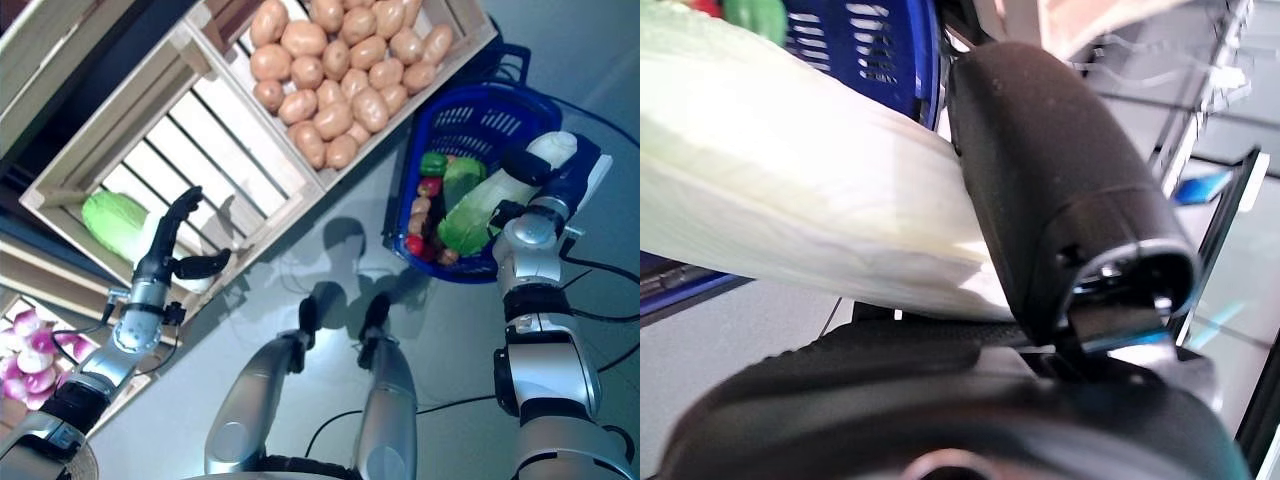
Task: Put vegetables into the basket
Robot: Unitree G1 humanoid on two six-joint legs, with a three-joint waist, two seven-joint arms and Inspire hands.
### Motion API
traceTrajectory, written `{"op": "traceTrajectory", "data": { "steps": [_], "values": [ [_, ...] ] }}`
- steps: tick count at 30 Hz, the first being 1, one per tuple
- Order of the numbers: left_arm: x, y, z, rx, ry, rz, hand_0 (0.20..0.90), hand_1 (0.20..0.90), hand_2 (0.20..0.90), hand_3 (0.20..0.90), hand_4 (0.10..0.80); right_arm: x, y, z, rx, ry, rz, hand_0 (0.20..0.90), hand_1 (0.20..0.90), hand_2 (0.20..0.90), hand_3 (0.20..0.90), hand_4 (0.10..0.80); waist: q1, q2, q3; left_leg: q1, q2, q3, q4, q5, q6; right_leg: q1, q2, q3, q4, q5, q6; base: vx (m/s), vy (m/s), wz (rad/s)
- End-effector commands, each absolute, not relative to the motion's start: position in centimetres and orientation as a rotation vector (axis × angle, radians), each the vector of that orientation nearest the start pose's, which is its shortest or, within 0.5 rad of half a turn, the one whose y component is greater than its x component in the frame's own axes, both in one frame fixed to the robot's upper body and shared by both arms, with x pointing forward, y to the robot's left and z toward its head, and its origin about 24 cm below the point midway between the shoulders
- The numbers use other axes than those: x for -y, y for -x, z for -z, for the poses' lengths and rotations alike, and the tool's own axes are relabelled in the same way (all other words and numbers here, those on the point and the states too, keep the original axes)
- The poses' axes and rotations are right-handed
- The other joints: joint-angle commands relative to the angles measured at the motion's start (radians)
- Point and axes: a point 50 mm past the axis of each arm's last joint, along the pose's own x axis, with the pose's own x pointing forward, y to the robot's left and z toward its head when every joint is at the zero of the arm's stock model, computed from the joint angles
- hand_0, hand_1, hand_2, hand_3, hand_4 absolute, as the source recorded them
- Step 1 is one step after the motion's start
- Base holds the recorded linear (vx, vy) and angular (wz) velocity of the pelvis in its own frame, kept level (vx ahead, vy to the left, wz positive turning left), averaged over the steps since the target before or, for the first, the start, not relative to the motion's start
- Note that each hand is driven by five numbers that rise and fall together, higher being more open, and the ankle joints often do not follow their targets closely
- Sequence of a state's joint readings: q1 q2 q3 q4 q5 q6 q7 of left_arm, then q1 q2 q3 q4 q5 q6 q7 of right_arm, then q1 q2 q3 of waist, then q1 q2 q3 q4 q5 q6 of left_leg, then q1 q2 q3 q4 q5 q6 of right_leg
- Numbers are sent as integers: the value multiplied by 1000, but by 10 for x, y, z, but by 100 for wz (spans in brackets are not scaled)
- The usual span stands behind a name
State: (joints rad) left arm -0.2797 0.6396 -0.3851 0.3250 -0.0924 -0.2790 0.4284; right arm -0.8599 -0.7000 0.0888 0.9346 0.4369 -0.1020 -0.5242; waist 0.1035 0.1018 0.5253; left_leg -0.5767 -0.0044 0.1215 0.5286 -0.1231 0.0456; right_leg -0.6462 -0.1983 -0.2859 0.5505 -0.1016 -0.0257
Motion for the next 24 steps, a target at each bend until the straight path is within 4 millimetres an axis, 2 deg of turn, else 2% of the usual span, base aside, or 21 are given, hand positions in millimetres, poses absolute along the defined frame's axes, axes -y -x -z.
{"op": "traceTrajectory", "data": {
  "steps": [1, 2, 3, 12, 24],
  "values": [
    [-213, -289, -118, 479, -507, -112, 900, 900, 900, 900, 800, 350, -348, -245, 353, 258, 849, 300, 300, 300, 300, 400, 0, 23, -5, -59, -17, -12, 108, -91, -7, 38, -24, -23, 174, -159, -10, 15, 11, 14],
    [-212, -289, -119, 487, -509, -111, 900, 900, 900, 900, 800, 350, -349, -244, 343, 260, 847, 851, 851, 851, 851, 767, 1, 22, -5, -71, -18, -13, 122, -97, -4, 27, -29, -22, 191, -164, -11, 17, 17, 12],
    [-211, -288, -121, 496, -512, -106, 900, 900, 900, 900, 800, 350, -350, -240, 321, 260, 839, 900, 900, 900, 900, 800, 4, 23, -5, -86, -19, -14, 145, -106, 1, 10, -36, -19, 218, -171, -14, 20, 20, 10],
    [-212, -286, -123, 516, -539, -89, 900, 900, 900, 900, 800, 354, -352, -224, 250, 227, 768, 900, 900, 900, 900, 800, 15, 13, -5, -119, -22, -23, 217, -142, 12, -18, -53, -17, 288, -191, -14, 26, 13, 6],
    [-213, -286, -123, 522, -546, -74, 900, 900, 900, 900, 800, 358, -351, -220, 231, 218, 736, 900, 900, 900, 900, 800, 18, -6, -5, -48, -10, -27, 207, -147, 6, 58, -53, -27, 264, -186, -14, 16, 31, 1]
  ]
}}
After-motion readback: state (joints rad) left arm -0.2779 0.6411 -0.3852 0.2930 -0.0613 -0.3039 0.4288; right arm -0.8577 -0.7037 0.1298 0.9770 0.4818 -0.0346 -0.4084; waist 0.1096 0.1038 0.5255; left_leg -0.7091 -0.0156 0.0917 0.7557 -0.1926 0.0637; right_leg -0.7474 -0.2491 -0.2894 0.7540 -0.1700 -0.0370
